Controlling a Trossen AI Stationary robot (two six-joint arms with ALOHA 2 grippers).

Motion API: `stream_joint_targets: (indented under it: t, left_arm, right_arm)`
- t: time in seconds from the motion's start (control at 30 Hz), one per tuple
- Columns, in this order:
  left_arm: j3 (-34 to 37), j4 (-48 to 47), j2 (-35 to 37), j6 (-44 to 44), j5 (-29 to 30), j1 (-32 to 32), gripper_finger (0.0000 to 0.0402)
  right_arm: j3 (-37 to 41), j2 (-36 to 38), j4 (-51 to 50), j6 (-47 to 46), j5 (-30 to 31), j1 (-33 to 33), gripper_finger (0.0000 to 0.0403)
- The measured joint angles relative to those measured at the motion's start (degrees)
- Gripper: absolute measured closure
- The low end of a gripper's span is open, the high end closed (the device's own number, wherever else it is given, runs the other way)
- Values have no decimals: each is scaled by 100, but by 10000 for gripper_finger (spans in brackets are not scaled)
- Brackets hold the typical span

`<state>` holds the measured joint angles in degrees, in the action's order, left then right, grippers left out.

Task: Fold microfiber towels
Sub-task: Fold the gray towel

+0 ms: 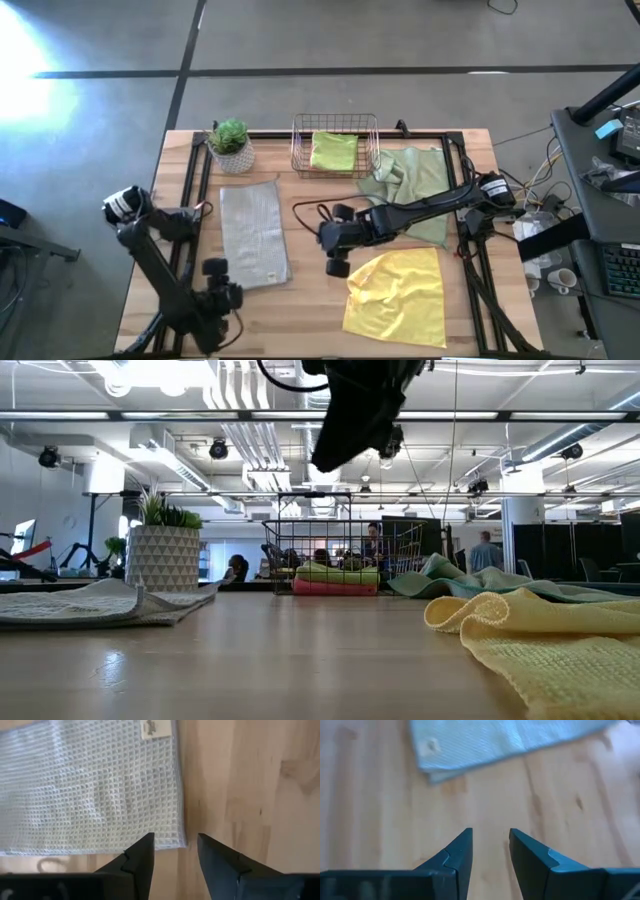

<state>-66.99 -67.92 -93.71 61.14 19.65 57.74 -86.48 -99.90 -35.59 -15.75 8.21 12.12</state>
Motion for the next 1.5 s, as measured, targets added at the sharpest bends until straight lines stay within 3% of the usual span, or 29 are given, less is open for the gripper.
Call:
stream_joint_targets:
  t: [0.2,0.43,0.87,1.07,1.4,1.5]
  left_arm:
    - [236,84,-2,900,191,276,267]
    - [733,1070,-7,1189,189,273,267]
    - [1498,1711,-9,1025,244,196,267]
    - [1811,2012,-7,863,192,194,267]
    - [2075,2100,22,910,211,41,269]
    - [2017,2125,15,907,177,-30,293]
  right_arm:
    - [0,-147,615,215,-194,-1,266]
    - [7,-516,997,632,-246,28,242]
    - [-9,-811,2134,1164,-447,33,245]
    - [-17,-885,2919,1643,-1020,24,247]
    - [-210,-1536,3060,1535,-1168,24,248]
    - [-407,-1753,3053,1537,-1196,24,248]
